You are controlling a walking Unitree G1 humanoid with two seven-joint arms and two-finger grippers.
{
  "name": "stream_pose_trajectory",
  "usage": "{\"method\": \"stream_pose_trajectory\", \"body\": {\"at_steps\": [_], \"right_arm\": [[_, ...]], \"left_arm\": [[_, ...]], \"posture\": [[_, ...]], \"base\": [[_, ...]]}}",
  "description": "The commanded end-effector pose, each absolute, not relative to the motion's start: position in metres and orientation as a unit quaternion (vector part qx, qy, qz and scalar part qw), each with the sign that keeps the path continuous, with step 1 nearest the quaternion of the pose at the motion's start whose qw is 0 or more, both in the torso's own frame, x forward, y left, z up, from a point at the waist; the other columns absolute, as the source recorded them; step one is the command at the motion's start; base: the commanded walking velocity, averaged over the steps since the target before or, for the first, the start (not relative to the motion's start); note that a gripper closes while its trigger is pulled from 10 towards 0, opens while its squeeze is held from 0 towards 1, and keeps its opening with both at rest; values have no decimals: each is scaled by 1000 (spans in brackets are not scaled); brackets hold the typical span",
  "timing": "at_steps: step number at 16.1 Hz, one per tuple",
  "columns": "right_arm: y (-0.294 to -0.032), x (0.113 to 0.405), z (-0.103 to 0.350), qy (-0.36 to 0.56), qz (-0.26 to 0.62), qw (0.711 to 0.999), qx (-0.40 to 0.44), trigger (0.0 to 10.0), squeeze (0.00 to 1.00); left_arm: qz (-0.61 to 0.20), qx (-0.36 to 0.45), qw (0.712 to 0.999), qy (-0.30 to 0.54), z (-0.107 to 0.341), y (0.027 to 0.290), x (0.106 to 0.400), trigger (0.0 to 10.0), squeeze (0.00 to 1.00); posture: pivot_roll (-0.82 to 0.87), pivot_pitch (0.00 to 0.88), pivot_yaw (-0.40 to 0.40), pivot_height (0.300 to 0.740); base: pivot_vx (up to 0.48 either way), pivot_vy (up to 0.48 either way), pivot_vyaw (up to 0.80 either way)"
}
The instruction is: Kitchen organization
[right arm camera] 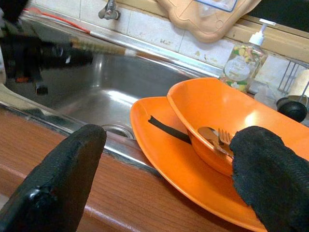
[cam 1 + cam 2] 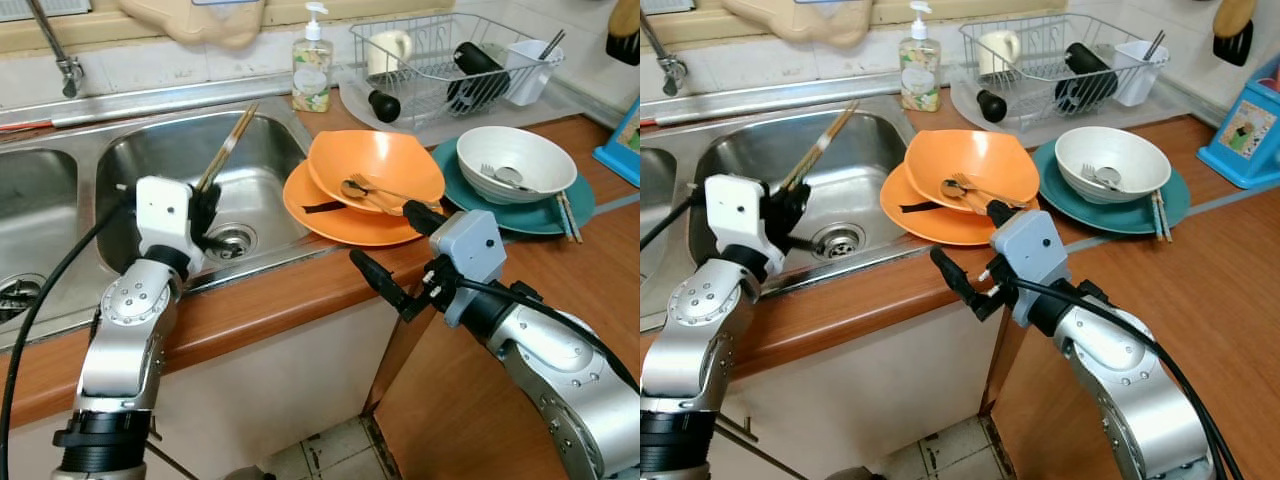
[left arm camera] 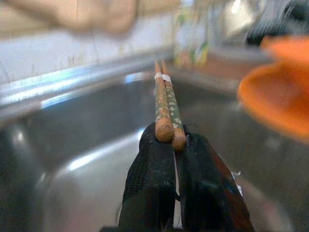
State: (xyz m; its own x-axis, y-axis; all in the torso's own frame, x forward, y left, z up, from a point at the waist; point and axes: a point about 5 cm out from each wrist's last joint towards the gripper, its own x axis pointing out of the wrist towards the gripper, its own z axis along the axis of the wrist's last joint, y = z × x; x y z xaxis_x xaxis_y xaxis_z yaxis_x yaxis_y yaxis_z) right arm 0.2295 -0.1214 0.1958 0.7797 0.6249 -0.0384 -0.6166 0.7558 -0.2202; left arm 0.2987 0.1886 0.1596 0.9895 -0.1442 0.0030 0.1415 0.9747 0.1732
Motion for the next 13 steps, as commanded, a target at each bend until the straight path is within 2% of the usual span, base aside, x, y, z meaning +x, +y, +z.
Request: {"method": "stream_pose_trajectory", "body": {"at_steps": [1,2,4,5,6,7,8,9,13], "right_arm": [[-122,228,196,-20,334,935,-115,10000,0],[-122,228,196,-20,333,935,-118,10000,0],[-122,227,196,-20,333,935,-120,10000,0],[-122,227,195,-19,333,935,-121,10000,0],[-122,227,195,-19,333,935,-121,10000,0],[-121,227,195,-19,335,934,-120,10000,0],[-121,227,195,-19,335,934,-120,10000,0],[-121,227,195,-18,337,934,-120,10000,0],[-119,226,195,-18,340,933,-118,10000,0]], "left_arm": [[-73,101,992,15,155,188,301,706,0],[-72,105,991,29,151,188,302,1255,0],[-67,105,991,48,147,190,303,1451,0],[-54,107,991,63,145,193,305,10000,0],[-54,107,991,63,145,193,305,10000,0],[-41,102,990,85,142,198,308,10000,55],[-40,104,990,91,141,199,309,10000,600],[-41,105,989,97,141,200,309,10000,1000],[-45,101,988,108,139,199,308,10000,1000]], "posture": [[-129,0,41,740],[-130,0,42,740],[-130,0,42,740],[-131,0,42,740],[-131,0,42,740],[-130,0,44,740],[-130,0,44,740],[-130,0,44,740],[-131,0,45,740]], "base": [[0,0,0],[0,0,0],[0,0,0],[0,0,0],[0,0,0],[0,0,0],[0,0,0],[0,0,0],[0,0,0]]}}
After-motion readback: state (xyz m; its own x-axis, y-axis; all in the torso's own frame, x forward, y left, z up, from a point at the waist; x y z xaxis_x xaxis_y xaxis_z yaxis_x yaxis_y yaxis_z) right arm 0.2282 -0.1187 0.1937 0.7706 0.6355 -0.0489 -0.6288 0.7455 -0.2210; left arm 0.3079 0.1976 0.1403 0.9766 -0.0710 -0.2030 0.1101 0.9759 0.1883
